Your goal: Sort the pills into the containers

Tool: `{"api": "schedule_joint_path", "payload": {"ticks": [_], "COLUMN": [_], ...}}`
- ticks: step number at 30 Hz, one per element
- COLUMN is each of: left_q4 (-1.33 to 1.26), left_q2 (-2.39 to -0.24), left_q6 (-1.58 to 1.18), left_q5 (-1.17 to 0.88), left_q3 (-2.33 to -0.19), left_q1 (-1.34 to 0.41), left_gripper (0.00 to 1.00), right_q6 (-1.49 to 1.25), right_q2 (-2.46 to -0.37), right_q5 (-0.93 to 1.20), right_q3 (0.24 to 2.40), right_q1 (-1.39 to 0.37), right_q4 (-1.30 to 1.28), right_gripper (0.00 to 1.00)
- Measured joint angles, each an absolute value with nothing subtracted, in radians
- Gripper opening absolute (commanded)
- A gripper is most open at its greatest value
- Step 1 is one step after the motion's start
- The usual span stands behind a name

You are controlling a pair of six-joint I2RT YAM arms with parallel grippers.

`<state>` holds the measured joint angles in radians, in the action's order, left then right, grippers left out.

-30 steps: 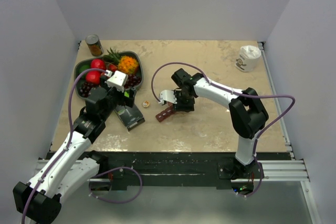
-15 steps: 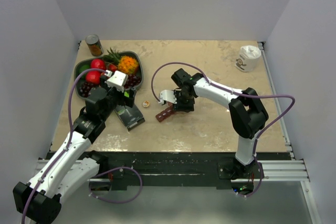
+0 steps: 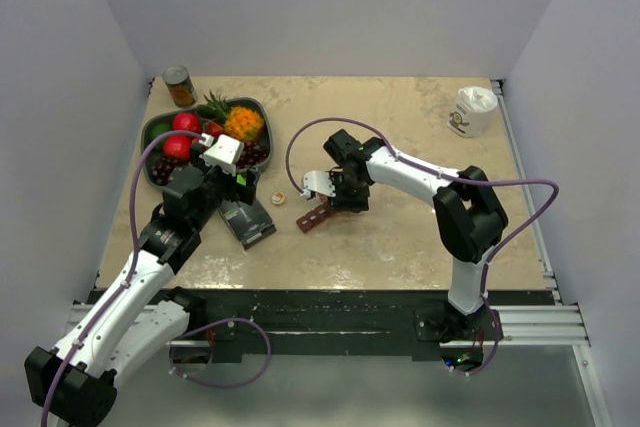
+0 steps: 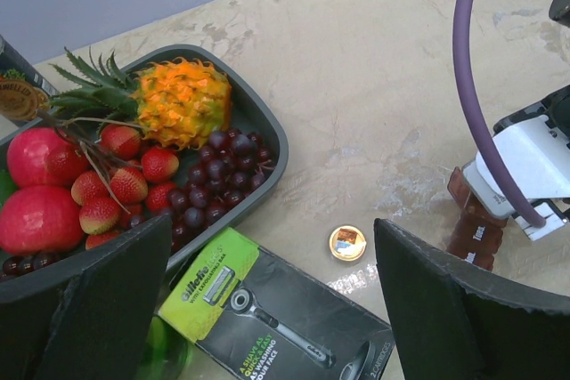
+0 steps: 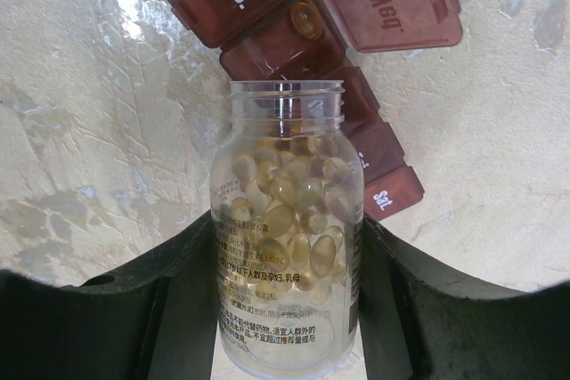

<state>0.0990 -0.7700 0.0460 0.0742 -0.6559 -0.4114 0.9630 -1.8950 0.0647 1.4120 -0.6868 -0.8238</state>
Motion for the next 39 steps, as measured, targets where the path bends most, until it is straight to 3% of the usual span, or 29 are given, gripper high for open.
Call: {"api": "schedule_joint_path", "payload": {"ticks": [39], "left_q4": [0.099], "left_q2": [-0.769], "left_q6": [0.046], "left_q5": [0.072], "left_q3": [-0.656], "left_q1": [-0.411], "left_gripper": [1.0], "right_q6": [0.958], "right_q2": [-1.911], "right_q5": [0.067], "right_q3": [1.425], "right_q1": [-0.694], "right_q4": [-0.841], "right_gripper": [0.03]}}
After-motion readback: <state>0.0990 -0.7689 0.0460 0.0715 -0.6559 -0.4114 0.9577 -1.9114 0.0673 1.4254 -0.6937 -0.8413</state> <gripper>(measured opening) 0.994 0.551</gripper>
